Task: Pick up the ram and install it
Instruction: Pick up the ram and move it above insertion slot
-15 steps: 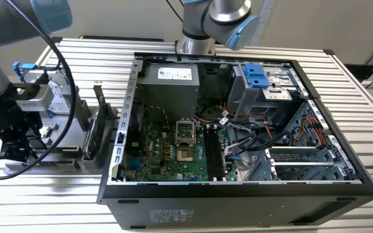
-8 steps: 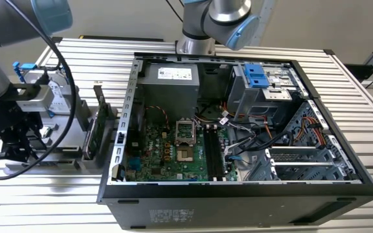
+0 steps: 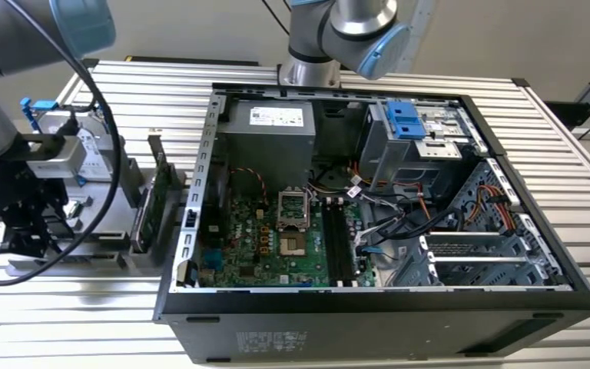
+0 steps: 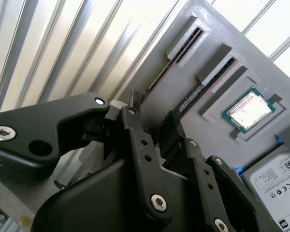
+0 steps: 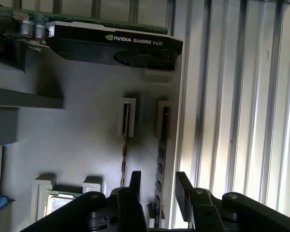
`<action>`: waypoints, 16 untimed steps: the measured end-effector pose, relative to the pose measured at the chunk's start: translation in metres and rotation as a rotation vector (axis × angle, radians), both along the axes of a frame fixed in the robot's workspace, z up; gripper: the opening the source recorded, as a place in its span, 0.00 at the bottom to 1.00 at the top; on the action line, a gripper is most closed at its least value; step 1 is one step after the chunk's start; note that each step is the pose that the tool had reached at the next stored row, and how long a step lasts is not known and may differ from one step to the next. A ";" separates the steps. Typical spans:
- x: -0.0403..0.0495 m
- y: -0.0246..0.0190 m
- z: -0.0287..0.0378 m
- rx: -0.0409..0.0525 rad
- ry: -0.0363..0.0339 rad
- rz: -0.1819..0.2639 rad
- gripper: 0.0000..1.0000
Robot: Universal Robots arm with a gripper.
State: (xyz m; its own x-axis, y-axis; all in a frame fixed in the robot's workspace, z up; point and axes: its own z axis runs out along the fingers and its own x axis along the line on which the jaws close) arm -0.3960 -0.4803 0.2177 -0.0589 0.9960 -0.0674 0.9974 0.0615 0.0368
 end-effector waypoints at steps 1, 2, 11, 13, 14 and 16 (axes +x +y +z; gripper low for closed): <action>0.0000 0.0000 -0.0003 -0.0001 0.0001 0.000 1.00; 0.0000 0.0000 -0.0007 -0.0001 0.0001 -0.001 1.00; 0.0000 0.0000 -0.0033 -0.0022 -0.0001 -0.021 1.00; -0.0001 0.0000 -0.0038 -0.0042 0.0000 -0.022 1.00; -0.0001 0.0000 -0.0041 -0.0051 0.0000 -0.022 1.00; -0.0001 -0.0001 -0.0045 -0.0063 0.0001 -0.022 1.00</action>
State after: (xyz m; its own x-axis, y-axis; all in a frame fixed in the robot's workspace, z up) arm -0.3961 -0.4804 0.2132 -0.0370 0.9966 -0.0737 0.9985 0.0398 0.0364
